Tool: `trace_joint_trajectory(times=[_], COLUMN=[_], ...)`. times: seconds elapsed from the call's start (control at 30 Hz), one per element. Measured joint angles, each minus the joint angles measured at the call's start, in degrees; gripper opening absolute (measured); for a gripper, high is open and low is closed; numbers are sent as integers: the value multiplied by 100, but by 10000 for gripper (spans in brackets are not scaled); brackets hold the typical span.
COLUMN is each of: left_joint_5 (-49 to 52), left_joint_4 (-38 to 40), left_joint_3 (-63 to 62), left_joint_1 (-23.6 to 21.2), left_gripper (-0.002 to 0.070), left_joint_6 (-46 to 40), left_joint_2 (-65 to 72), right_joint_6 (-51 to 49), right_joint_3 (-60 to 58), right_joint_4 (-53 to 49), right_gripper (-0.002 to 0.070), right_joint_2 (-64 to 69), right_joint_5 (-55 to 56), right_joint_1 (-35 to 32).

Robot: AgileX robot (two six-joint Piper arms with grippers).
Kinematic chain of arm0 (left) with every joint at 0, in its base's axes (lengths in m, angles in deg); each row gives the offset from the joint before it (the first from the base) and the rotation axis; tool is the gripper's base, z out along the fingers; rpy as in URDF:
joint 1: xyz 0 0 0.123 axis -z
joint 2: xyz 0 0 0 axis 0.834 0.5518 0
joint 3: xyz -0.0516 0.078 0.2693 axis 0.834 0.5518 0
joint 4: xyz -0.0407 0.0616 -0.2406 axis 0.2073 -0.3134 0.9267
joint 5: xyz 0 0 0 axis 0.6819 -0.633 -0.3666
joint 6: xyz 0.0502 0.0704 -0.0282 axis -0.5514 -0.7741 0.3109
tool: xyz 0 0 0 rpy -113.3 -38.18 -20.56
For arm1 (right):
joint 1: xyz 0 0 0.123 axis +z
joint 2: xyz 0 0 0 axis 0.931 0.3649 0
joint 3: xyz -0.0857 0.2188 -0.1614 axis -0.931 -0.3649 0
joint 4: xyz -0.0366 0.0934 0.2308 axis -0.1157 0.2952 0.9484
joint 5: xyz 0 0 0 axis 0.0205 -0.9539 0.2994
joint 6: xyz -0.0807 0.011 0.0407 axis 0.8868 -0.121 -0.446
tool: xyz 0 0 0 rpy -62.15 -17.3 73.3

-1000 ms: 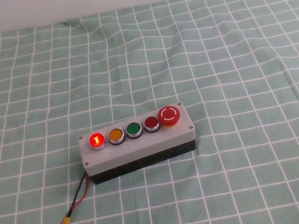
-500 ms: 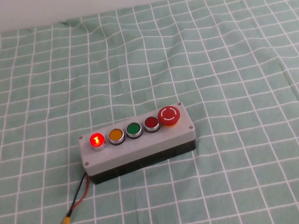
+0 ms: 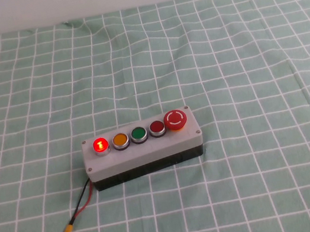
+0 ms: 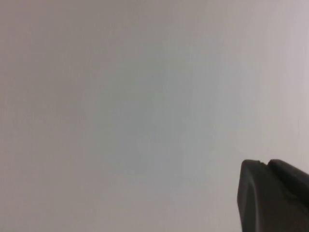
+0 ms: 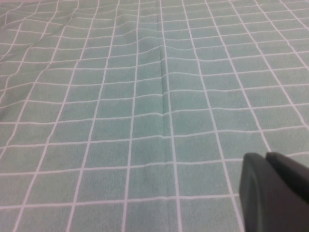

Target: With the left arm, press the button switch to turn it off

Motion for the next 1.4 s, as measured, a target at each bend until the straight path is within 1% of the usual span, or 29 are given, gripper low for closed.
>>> trace_joint_trajectory(times=[0.17,0.4,0.5,0.63,0.7,0.8,0.87,1.0,1.13,1.2,1.3,1.4], left_joint_5=[-290,-1562,-1659,-1416,-1055,-242,457,2244,3884,4442,4835,4976], left_joint_4=[4,-44,-234,-469,-513,-537,-537,-551,-446,-341,-304,-344], left_joint_3=[0,0,-233,-1024,-1486,-2289,-2758,-3694,-4420,-4595,-4672,-4677], left_joint_1=[0,0,0,0,0,0,0,0,0,0,0,0], left_gripper=[-2,-2,-2,-2,-2,-2,-2,-2,-2,-2,-2,-2], left_joint_6=[14,708,824,873,873,873,825,752,763,764,764,764], left_joint_2=[0,-10,-10,-20,-21,-29,-29,94,714,1019,1368,1592], right_joint_6=[0,0,0,0,0,0,0,0,0,0,0,0], right_joint_3=[0,0,0,0,0,0,0,0,0,0,0,0], right_joint_4=[0,0,0,0,0,0,0,0,0,0,0,0], right_gripper=[-18,-18,-18,-18,-18,-18,-18,-18,-18,-18,-18,-18], right_joint_2=[0,0,0,0,0,0,0,0,0,0,0,0], right_joint_5=[0,0,0,0,0,0,0,0,0,0,0,0], right_joint_1=[0,0,0,0,0,0,0,0,0,0,0,0])
